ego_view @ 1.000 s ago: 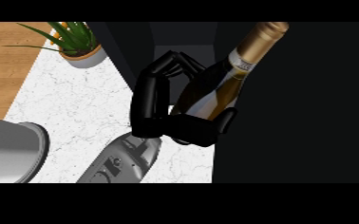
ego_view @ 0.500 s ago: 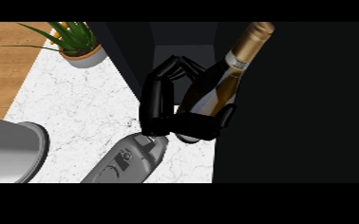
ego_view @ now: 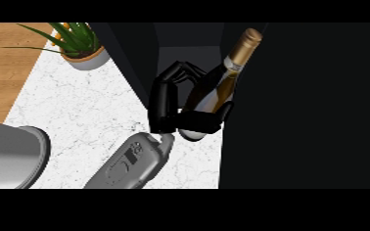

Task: Pick up the wine, place it into the cabinet and close the cabinet

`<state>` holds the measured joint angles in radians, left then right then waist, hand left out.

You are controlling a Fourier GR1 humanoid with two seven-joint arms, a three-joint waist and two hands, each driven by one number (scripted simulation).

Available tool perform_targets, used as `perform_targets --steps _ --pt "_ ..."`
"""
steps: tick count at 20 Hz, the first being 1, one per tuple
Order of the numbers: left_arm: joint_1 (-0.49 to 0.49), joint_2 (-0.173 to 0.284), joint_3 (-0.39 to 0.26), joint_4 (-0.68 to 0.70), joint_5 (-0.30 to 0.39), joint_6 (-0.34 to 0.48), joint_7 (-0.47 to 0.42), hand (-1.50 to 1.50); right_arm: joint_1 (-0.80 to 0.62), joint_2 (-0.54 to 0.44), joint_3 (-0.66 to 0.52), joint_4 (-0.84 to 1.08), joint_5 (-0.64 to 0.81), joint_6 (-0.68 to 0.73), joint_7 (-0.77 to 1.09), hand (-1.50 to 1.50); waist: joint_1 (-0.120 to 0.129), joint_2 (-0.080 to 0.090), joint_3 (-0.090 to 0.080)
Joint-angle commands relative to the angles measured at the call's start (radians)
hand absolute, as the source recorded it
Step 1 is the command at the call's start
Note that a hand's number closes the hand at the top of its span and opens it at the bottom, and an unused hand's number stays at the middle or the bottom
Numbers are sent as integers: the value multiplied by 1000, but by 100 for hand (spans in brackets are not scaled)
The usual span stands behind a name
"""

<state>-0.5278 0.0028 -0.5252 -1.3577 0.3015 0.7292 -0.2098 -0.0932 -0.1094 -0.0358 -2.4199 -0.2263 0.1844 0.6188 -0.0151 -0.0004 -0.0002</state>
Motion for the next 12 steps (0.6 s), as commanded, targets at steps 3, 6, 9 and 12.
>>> perform_targets --steps 3,6,9,12 --pt "-16 -3 -21 139 -11 14 -78 150 -10 12 -10 -43 -48 -9 -3 -150 4 1 0" --pt "26 4 15 81 -45 -27 -66 150 -29 -18 -39 -131 -102 -45 109 -150 9 -2 0" --pt "9 -3 23 166 -8 -11 -172 150 14 -17 -46 -123 -108 -12 62 -150 3 0 0" --pt "-48 -3 78 206 21 -11 -151 150 17 -6 -24 -131 -108 -18 63 -150 1 0 0"
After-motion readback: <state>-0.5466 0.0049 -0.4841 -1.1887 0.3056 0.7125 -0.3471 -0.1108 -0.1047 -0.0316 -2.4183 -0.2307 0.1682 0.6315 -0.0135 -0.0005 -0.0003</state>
